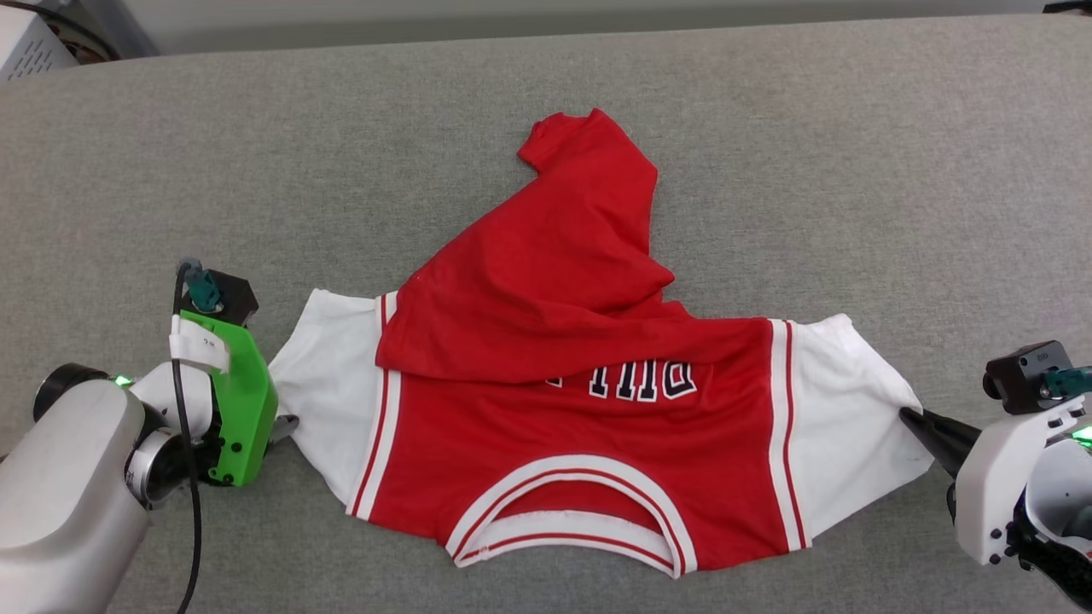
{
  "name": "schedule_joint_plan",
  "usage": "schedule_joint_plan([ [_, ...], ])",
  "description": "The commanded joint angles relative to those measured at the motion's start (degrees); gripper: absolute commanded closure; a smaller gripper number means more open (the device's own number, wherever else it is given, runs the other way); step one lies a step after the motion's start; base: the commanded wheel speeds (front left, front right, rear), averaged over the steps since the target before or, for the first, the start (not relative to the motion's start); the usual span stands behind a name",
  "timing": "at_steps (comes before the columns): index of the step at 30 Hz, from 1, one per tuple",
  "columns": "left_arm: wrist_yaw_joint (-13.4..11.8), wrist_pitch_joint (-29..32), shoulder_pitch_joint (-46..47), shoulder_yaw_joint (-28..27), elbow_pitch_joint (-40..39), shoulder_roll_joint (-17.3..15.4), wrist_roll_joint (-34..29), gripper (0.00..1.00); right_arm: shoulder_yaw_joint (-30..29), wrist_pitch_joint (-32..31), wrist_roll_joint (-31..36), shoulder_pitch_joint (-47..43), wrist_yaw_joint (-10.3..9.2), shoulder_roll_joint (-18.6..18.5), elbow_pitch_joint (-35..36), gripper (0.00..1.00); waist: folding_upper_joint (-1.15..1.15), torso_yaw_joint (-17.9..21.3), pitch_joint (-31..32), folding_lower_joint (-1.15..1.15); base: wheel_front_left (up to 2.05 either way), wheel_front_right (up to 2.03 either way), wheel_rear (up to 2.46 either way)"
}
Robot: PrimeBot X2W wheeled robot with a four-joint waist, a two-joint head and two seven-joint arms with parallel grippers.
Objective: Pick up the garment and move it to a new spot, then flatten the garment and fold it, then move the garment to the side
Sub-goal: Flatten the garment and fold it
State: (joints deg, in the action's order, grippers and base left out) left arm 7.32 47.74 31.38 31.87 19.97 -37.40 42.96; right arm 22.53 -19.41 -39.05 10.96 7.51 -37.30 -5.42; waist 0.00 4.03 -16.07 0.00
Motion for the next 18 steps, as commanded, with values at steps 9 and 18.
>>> schedule_joint_plan([
  [9,0.2,-3.5,1.6,5.5,4.7,-0.2,4.8,1.00,2.9,1.2,-0.4,2.6,-0.02,0.5,-2.1,1.00,0.00,0.7,-0.4,0.00,0.00,0.00,0.00],
  [18,0.2,-14.8,-1.2,3.9,-5.6,-4.4,12.4,1.00,2.4,7.5,-1.5,0.9,-0.02,-1.5,-0.6,1.00,0.00,-0.6,6.0,0.00,0.00,0.00,0.00],
])
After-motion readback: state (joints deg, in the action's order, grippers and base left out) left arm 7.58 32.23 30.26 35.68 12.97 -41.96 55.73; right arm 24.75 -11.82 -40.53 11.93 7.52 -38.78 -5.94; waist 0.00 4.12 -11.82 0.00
